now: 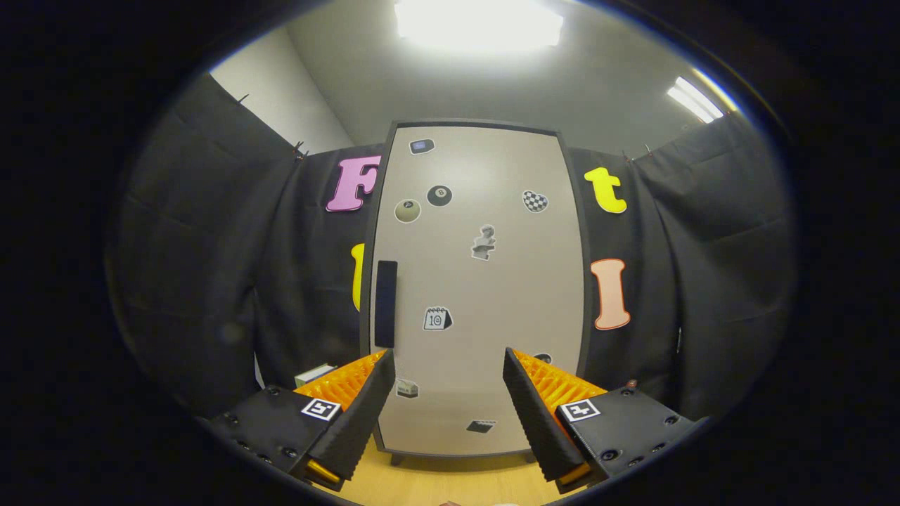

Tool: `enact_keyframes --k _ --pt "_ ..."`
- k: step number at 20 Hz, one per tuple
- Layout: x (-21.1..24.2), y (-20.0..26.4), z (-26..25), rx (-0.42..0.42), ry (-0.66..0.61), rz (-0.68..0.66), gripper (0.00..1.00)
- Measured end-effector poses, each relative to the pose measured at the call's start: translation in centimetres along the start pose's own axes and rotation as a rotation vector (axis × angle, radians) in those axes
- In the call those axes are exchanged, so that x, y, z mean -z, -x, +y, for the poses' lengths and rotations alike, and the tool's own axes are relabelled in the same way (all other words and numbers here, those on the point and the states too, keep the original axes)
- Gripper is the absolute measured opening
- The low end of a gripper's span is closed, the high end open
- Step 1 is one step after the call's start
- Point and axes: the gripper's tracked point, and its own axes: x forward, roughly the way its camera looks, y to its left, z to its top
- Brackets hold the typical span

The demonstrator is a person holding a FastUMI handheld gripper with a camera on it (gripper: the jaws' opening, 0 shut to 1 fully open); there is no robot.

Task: Open the shoe cabinet door, grab the shoes and put them into the shoe cabinet, then close the shoe cabinet door.

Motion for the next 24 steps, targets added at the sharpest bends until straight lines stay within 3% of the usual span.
enact_keyframes --k 5,15,18,21,22,23,24 --pt "-1.7 -6.6 3.1 -0.039 -0.032 -0.010 0.97" --pt "1.6 -15.0 7.6 -0.100 -0.024 0.079 0.96" --pt "2.4 -16.3 7.8 -0.088 -0.033 0.115 0.82" --pt "2.8 -16.7 8.1 -0.097 -0.088 0.148 0.51" --pt "2.6 -16.6 8.0 -0.093 -0.087 0.151 0.48" --pt "2.9 -16.6 8.1 -0.093 -0.063 0.162 0.35" --pt "2.8 -16.6 8.1 -0.098 -0.043 0.161 0.31"
